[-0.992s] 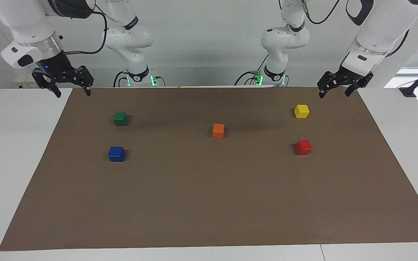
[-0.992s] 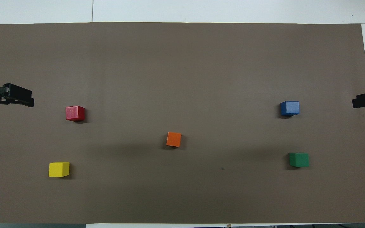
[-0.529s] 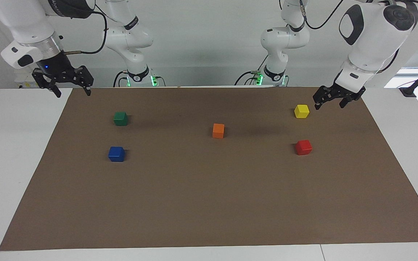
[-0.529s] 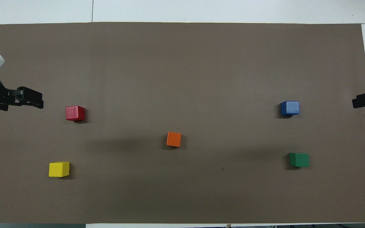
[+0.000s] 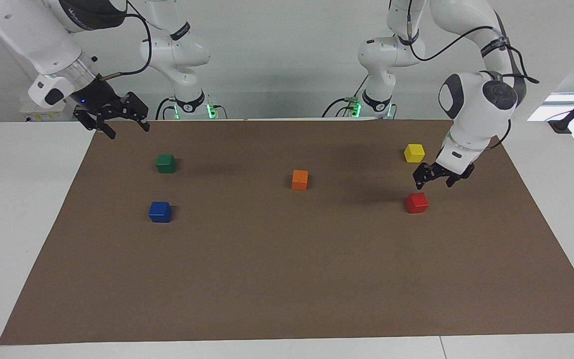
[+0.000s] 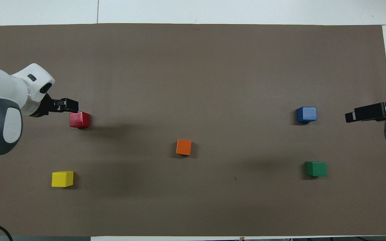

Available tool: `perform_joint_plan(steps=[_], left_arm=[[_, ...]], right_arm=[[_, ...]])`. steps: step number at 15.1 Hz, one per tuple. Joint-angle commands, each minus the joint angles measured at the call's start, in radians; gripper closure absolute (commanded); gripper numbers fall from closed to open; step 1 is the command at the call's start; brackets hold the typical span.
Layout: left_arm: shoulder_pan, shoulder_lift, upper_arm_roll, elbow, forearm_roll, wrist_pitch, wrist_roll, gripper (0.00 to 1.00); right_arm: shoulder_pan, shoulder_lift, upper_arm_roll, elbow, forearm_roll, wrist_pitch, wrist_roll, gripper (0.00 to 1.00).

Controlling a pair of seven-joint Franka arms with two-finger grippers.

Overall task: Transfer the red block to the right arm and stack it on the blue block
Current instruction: 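Grasp the red cube with the left gripper while the right gripper advances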

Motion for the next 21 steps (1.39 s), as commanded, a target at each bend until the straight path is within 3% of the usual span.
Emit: perform_joint_plan(steps=[1,7,11,17,18,19,20,21], left_arm=[[-0.028,0.032,0.027,-0.032,-0.006,0.074,0.008,0.0],[-0.028,0.043,0.039,-0.136,-0.006,0.251,0.002,0.0],[-0.035,0.089,0.039,-0.151,-0.006,0.317,-0.018,0.0],[-0.04,0.124,0.039,-0.164,-0.006,0.323,-0.021,0.0],[-0.04,0.124,0.039,-0.161,-0.006,0.314,-0.029,0.15],[-0.04,0.126,0.039,-0.151,-0.008,0.305,-0.056,0.49],[-0.04,0.129,0.039,-0.13,-0.008,0.265,-0.078,0.98],[-0.04,0.133,0.039,-0.084,-0.008,0.195,-0.082,1.0]], right_arm=[[-0.018,-0.038,0.01,-0.099,0.124,0.061,-0.005,0.0],[-0.079,-0.018,0.01,-0.214,0.461,0.096,-0.189,0.0],[-0.079,0.016,0.01,-0.276,0.73,0.095,-0.298,0.0],[-0.049,0.056,0.012,-0.383,1.072,0.009,-0.431,0.0],[-0.047,0.077,0.013,-0.388,1.127,-0.034,-0.459,0.0],[-0.046,0.09,0.015,-0.394,1.165,-0.066,-0.471,0.0],[-0.026,0.094,0.016,-0.402,1.204,-0.092,-0.474,0.0],[-0.007,0.097,0.016,-0.417,1.259,-0.126,-0.476,0.0]])
